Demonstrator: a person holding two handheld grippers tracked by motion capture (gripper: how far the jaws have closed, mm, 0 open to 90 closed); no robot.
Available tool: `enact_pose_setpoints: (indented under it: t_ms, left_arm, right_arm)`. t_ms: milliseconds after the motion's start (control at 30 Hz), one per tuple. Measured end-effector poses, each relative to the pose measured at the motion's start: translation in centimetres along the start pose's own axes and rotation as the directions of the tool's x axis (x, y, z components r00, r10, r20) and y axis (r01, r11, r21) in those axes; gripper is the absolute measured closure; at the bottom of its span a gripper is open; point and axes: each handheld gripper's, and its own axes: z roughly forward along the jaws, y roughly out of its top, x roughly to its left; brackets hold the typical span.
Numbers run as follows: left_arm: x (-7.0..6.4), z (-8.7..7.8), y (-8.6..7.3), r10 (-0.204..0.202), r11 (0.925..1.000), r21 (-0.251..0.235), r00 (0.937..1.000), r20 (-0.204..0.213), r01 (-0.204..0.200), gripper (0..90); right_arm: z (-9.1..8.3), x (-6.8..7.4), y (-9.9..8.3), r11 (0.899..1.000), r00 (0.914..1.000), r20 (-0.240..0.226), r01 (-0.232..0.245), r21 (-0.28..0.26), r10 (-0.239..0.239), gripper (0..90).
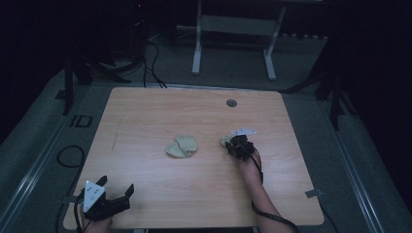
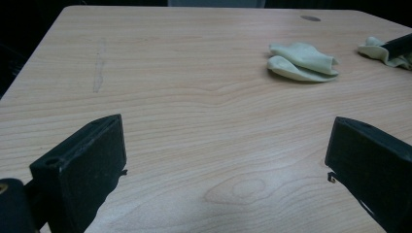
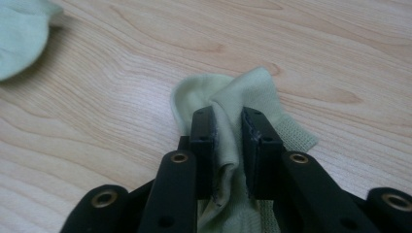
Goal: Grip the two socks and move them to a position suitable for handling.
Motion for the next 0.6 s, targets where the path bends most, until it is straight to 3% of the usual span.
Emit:
enact_pose_setpoints:
  t_ms: [233, 600]
  left_arm:
    - [0.2, 0.0, 0.0, -0.009, 1.0000, -0.004, 0.9999, -0.006, 0.009, 1.3]
    - [-0.1, 0.1, 0.1, -0.001, 1.0000, 0.002, 1.0000, 0.000, 0.001, 1.3]
  right_arm:
    - [-1.7, 0.4, 0.7, 1.000, 0.9995, -0.022, 0.022, -0.016, -0.022, 77.0]
    - [-6.9, 2.8, 0.6, 0.996, 0.9962, -0.074, 0.040, -0.086, -0.046, 77.0]
